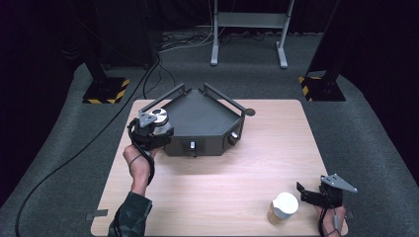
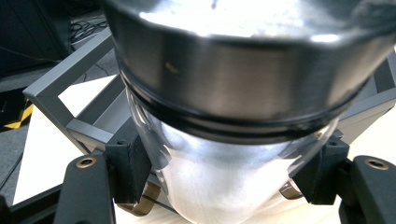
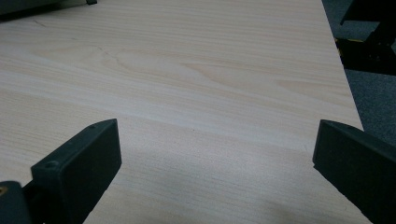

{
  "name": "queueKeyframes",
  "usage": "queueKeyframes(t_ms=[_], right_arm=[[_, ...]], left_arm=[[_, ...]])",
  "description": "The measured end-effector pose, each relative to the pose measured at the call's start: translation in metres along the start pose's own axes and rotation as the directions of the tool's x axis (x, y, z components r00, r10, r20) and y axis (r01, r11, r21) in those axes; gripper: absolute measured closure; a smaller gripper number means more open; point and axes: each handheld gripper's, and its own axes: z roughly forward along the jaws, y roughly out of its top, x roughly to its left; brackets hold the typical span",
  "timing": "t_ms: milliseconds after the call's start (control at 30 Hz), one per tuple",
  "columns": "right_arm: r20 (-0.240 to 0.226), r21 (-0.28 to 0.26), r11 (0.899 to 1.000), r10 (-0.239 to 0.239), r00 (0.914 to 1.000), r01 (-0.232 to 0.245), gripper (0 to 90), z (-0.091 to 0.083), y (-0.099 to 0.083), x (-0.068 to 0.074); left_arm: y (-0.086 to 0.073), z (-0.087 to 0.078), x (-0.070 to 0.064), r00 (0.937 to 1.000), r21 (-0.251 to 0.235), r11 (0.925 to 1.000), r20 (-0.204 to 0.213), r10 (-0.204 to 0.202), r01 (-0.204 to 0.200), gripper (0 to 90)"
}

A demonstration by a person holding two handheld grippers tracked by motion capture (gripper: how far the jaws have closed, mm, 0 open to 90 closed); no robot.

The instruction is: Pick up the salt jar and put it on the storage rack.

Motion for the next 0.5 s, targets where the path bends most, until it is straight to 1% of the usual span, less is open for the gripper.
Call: queueKeyframes(t_ms=[167,233,333,500], right_arm=[[0.000,0.001,1.000,0.000,1.0000,0.000,0.3,0.000,0.000,0.000],[0.000,0.001,1.000,0.001,1.0000,-0.001,0.3,0.000,0.000,0.000],[0.000,0.001,1.000,0.001,1.0000,-0.001,0.3,0.000,0.000,0.000],[-0.001,0.000,1.000,0.002,1.0000,-0.002,0.3,0.000,0.000,0.000]], left_arm=[[0.003,0.003,0.001,1.0000,0.007,1.0000,0.000,-0.001,0.001,31.7],[0.004,0.005,0.000,1.0000,0.002,1.0000,-0.003,-0.003,0.003,31.7],[0.007,0.008,-0.001,1.0000,0.009,0.9999,-0.006,0.006,-0.006,31.7],[0.011,0.012,-0.002,1.0000,0.015,0.9999,-0.005,0.007,-0.007,31.7]])
